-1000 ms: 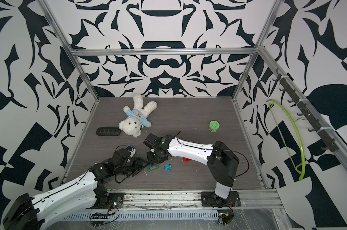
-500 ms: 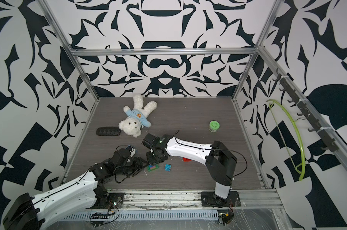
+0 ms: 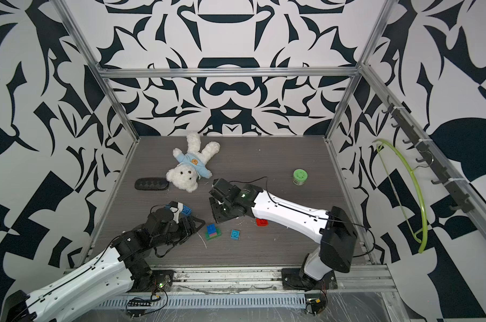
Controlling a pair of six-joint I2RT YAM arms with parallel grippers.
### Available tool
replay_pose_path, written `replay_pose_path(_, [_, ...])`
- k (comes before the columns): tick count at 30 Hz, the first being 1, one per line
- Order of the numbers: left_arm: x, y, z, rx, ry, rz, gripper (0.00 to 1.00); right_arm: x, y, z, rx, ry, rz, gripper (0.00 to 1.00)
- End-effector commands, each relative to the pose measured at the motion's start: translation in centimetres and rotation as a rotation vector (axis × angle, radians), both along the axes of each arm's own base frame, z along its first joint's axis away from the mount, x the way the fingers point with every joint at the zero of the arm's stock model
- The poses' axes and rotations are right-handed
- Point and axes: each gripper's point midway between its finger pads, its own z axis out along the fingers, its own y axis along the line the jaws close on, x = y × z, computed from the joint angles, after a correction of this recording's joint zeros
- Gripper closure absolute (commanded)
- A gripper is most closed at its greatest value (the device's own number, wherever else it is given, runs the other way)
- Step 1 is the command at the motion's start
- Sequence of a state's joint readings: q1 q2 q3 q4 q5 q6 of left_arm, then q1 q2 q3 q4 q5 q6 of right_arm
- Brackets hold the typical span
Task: Assemble the number 1 with lego
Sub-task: Assemble the lego brick with the lego brick, then pick up the lego brick from the center of the board.
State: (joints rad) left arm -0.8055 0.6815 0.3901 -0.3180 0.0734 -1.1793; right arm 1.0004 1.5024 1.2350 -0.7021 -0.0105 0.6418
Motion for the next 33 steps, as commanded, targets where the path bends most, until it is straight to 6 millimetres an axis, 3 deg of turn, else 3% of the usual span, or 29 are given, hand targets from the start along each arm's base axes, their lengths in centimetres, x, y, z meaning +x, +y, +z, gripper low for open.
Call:
replay_pose_path(1, [0.4, 0.1, 0.6, 0.045, -0.025, -0.013, 0.28, 0.1, -5.0, -2.2, -0.142, -0.019, -0.141, 0.47])
replay_pose_path(4, [1.0, 0.0, 0.8, 0.076, -0.036, -0.008, 0.26, -1.0, -6.5, -4.4, -0.171, 0.034, -0.204, 0.44])
replay_pose_path(9, [2.1, 0.2, 0.5, 0.120, -0.038, 0.035, 0.23, -2.4, -4.7, -6.1, -0.195, 0.050, -0.207, 0.34])
replay_pose_path(19, [2.7, 1.7, 0.1, 0.125, -0.035, 0.150, 0.22, -2.3, -2.9, -9.6, -0.224, 0.089, -0.233, 0.33])
replay_pose_path(33, [2.7, 2.4, -0.2, 0.124, -0.033, 0.188, 0.21, -2.9, -2.9, -12.3, -0.276, 0.144, -0.253, 0.55])
